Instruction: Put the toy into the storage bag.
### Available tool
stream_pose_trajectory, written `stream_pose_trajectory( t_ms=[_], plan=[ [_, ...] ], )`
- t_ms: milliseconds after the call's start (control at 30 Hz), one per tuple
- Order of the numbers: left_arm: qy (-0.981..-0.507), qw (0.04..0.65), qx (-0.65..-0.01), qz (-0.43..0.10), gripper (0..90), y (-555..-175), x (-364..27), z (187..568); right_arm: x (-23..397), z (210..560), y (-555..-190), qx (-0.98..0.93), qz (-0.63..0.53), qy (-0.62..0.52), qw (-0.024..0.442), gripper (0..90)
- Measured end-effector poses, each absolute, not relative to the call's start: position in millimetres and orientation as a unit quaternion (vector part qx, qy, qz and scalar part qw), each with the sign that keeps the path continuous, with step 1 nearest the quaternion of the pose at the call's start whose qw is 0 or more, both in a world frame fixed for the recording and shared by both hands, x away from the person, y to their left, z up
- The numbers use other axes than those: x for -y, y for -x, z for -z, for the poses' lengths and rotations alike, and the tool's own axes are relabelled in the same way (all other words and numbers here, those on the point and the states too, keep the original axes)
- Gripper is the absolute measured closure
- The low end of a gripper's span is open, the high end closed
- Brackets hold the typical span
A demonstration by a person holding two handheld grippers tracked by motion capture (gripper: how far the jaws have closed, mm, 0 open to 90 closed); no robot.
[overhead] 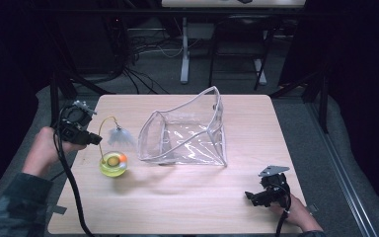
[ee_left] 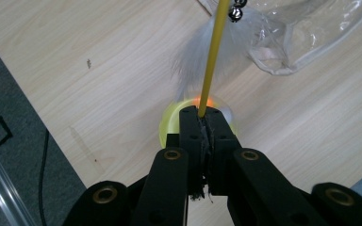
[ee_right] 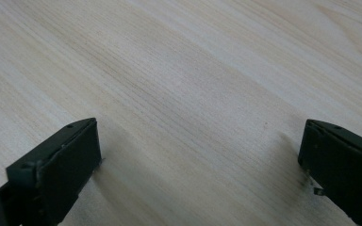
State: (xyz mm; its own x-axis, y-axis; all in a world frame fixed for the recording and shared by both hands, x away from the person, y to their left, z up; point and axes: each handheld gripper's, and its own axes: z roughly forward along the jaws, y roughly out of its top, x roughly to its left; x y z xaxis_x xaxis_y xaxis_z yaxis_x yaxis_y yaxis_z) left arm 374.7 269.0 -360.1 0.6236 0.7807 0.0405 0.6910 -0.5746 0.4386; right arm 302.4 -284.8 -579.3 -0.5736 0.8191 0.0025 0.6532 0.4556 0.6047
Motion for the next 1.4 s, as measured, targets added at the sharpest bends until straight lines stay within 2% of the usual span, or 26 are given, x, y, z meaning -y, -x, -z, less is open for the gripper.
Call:
stream_pose_trajectory(
  t_ms=[967, 1400],
  plan=[
    [-0.844, 0.217, -0.457, -0.181, 87.8, -404.3, -271.3, 293.3, 285.0, 579.1, -302.3, -0.841, -0.282, -0.438, 0.146, 0.0],
    [-0.843, 0.22, -0.451, -0.194, 87.8, -410.3, -265.3, 270.2, 285.0, 579.1, -302.3, -0.841, -0.282, -0.438, 0.145, 0.0]
  ],
)
